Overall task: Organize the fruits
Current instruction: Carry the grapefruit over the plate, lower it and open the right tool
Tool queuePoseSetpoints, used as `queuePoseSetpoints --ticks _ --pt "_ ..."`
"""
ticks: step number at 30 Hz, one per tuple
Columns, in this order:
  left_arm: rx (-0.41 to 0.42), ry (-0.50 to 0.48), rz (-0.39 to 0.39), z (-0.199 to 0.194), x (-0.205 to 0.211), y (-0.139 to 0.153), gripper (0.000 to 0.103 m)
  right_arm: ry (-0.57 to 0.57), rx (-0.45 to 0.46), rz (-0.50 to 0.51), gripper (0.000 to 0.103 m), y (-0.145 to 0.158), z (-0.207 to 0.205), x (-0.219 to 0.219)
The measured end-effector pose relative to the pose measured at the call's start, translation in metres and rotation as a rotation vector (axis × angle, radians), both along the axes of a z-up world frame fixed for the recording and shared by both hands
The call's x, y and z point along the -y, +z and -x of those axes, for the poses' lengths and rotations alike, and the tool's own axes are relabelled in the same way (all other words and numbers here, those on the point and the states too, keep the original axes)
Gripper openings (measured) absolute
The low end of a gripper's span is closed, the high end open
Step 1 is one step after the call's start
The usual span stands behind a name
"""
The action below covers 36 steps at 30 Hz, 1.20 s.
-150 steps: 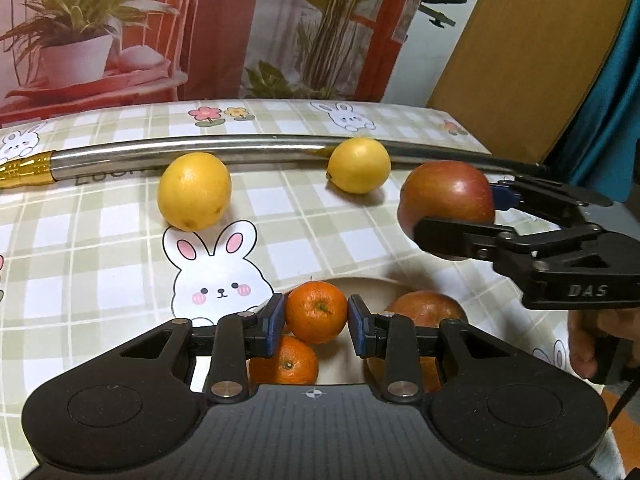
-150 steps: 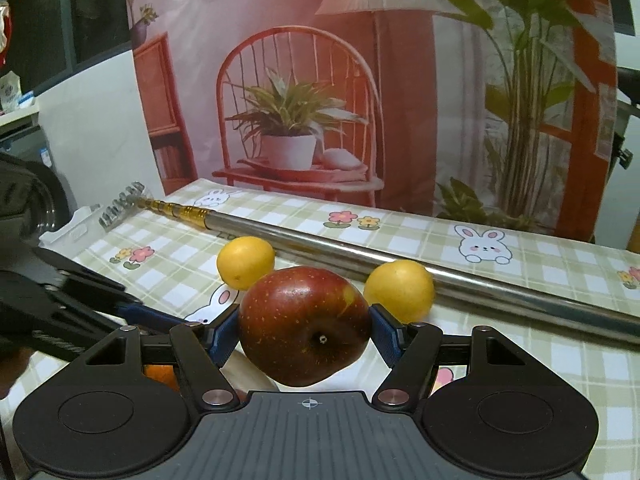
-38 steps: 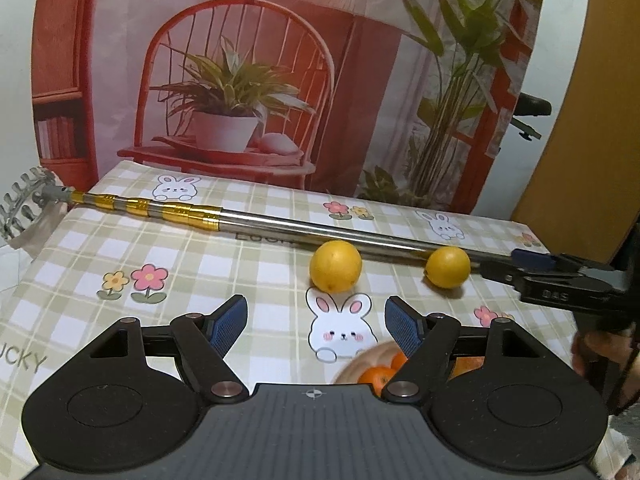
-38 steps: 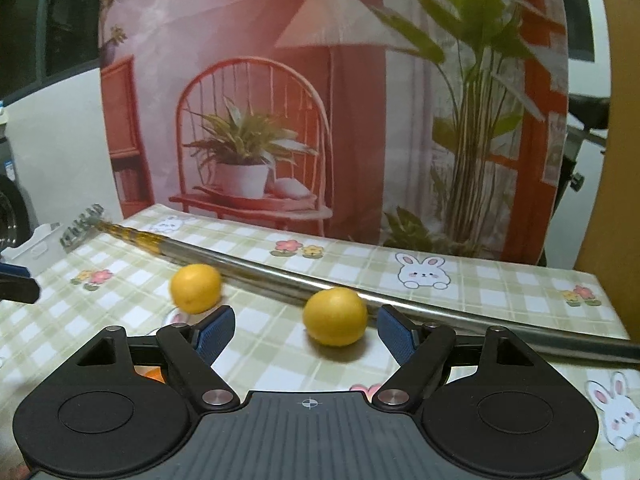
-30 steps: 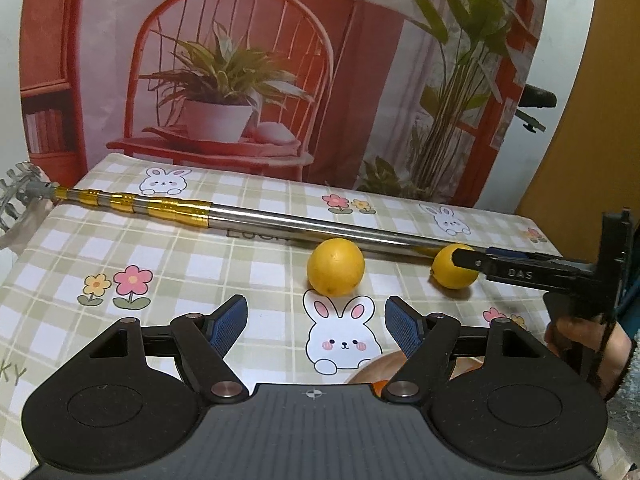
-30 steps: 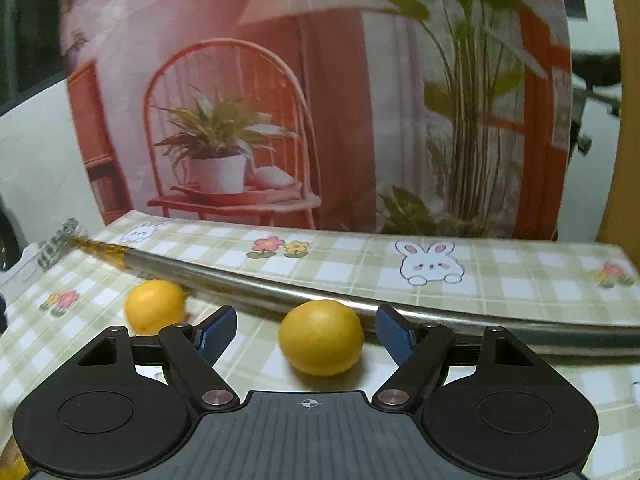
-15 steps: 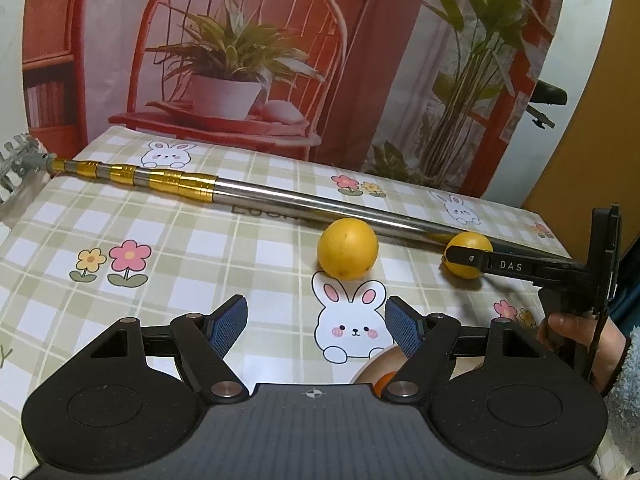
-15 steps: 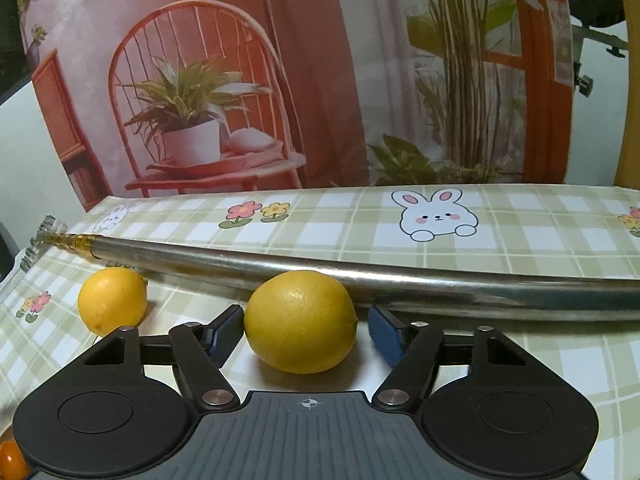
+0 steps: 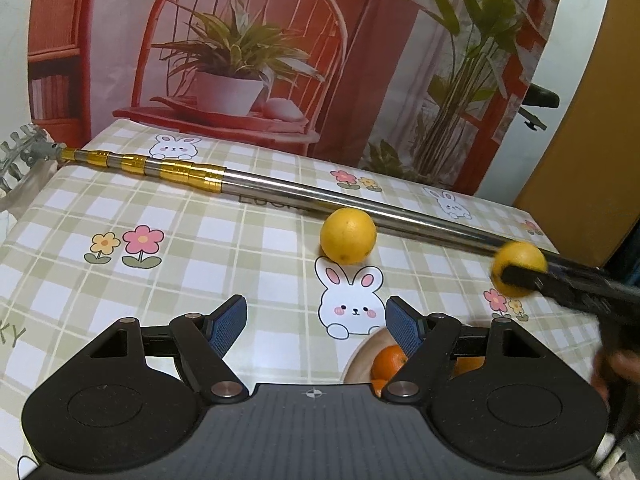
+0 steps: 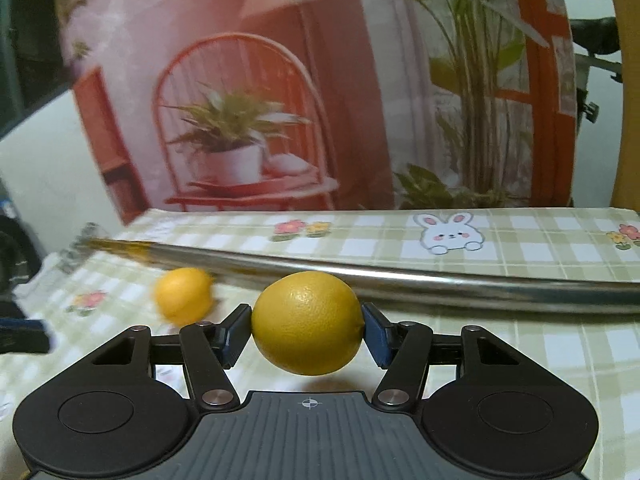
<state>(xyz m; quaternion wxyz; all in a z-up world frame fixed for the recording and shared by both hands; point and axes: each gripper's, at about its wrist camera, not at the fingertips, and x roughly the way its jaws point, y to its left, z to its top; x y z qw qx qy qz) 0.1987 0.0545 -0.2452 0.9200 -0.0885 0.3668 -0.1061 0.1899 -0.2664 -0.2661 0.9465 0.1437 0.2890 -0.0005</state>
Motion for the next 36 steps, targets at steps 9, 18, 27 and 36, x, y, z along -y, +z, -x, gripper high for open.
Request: queuePoseSetpoints --ticks 9,18,27,36 --pt "0.009 -0.027 0.001 0.014 0.005 -0.001 0.079 0.116 -0.013 0.000 0.055 0.026 0.078 -0.061" --pt "0.006 -0.053 0.006 0.025 0.006 0.003 0.081 0.113 -0.109 -0.052 0.055 0.013 0.093 -0.092" --pt "0.001 -0.052 0.009 0.028 0.003 0.002 0.083 0.086 -0.173 -0.080 0.055 0.011 0.082 -0.097" --pt "-0.005 -0.053 0.008 0.028 0.003 0.001 0.087 0.098 -0.191 -0.055 0.057 0.011 0.076 -0.100"
